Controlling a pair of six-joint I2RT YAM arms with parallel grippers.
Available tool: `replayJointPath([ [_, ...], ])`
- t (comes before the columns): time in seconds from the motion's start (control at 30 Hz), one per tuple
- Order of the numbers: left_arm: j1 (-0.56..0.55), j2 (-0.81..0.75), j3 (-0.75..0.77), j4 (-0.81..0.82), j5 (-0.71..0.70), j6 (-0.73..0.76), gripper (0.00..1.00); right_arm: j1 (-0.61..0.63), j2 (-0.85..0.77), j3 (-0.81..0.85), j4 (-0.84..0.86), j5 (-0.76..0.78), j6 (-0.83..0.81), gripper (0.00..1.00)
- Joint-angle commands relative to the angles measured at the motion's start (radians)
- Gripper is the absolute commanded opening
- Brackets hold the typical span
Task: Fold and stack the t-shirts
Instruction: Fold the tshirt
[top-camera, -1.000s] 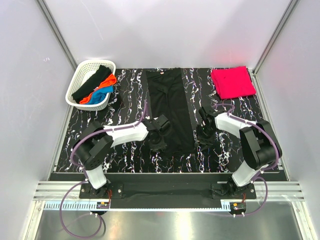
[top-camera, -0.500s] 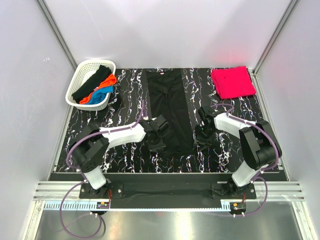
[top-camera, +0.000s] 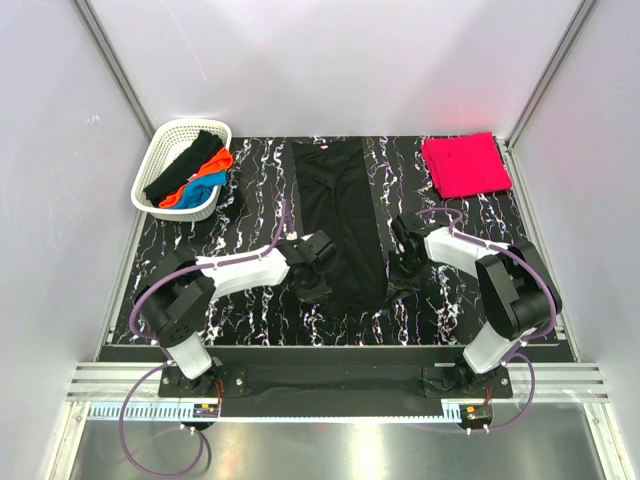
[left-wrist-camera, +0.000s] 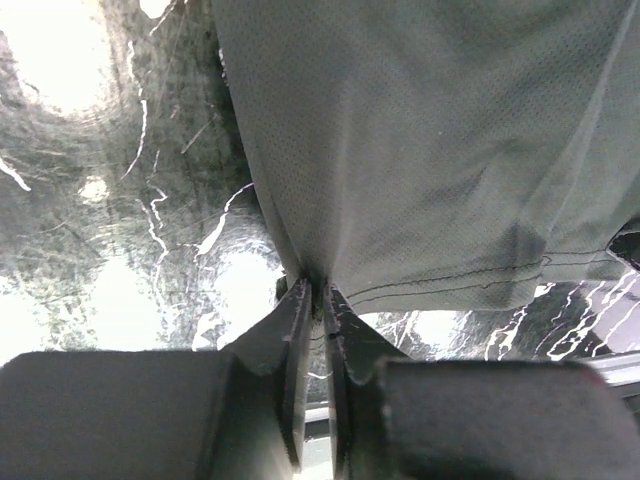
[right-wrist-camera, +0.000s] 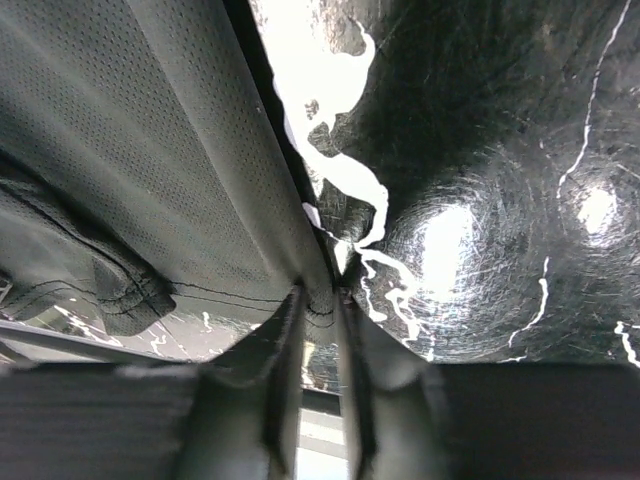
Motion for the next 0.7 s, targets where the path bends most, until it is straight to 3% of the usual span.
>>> replayJointPath([
  [0.0,0.006,-0.042,-0.026,0.035,0.000,0.000,0.08,0.009,-0.006,-0.008,0.017,0.002,0.002,0.22],
  [0.1,0.015,-0.079,-0.061,0.038,-0.006,-0.008,0.01,0.010,-0.019,-0.011,0.015,0.021,0.001,0.10],
  [0.2,0.025,-0.111,-0.106,0.041,-0.013,-0.017,0.00,0.009,-0.040,-0.021,0.004,0.036,0.009,0.02],
  [0.47,0.039,-0.247,-0.238,0.078,-0.013,-0.060,0.00,0.009,-0.086,-0.061,0.000,0.013,0.048,0.00],
  [0.67,0.048,-0.249,-0.301,0.127,0.015,-0.069,0.00,0.009,-0.083,-0.098,0.030,-0.024,0.055,0.00],
])
